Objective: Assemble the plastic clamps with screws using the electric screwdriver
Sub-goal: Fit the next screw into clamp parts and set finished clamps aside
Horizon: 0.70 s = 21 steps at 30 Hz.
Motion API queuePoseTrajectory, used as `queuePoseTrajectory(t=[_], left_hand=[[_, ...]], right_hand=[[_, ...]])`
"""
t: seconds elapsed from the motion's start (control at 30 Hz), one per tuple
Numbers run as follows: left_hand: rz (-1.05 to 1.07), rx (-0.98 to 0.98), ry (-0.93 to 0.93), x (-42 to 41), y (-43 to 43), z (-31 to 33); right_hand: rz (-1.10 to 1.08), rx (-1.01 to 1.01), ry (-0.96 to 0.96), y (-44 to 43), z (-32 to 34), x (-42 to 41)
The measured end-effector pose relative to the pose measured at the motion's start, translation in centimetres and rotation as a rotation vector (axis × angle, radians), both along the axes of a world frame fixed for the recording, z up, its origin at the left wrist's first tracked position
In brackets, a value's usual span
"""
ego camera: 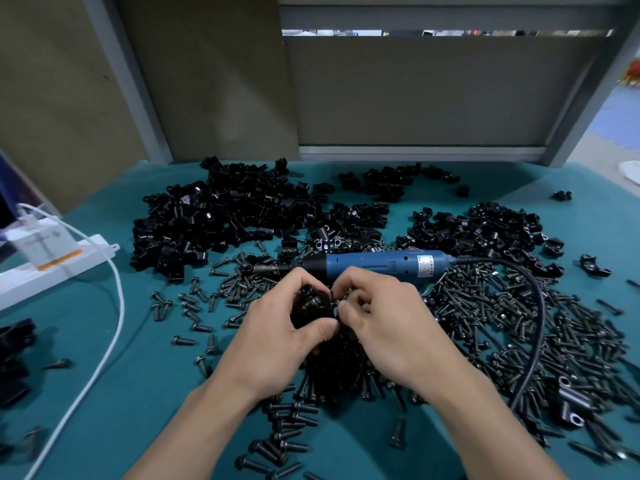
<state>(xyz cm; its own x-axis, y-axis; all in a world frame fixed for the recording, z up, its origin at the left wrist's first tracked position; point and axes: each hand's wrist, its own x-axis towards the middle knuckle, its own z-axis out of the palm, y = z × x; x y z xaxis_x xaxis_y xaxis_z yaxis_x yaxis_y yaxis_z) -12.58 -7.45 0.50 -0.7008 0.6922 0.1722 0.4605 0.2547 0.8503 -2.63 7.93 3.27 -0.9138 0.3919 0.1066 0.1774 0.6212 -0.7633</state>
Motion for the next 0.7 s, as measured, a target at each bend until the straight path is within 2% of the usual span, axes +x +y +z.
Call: queuePoseTrajectory(t=[0.17,0.3,0.5,0.63,0.7], left_hand=[[-0.003,0.003,0.013,0.2,-0.25,0.04],[0.021,0.004,0.018,-0.09,-0.15,0.08],[0.002,-0.018,0.058,0.29,-0.21,0.03],[0.011,-0.003,0.038,0.26,0.04,0.27],[-0.001,0.019,0.011,0.14,0.03,0.28]], right_hand=[[-0.057,0.069,-0.046,-0.44,-0.4,-0.54],[-0.003,-0.044,0.035,0.33,0.21,0.03],[-0.038,0.082,-0.048,-0.31,-0.45,-0.54],[0.016,-0.011,0.017,0.47,-0.06,0.02],[0.029,0.004,0.015,0.28,-0.11,-0.1]])
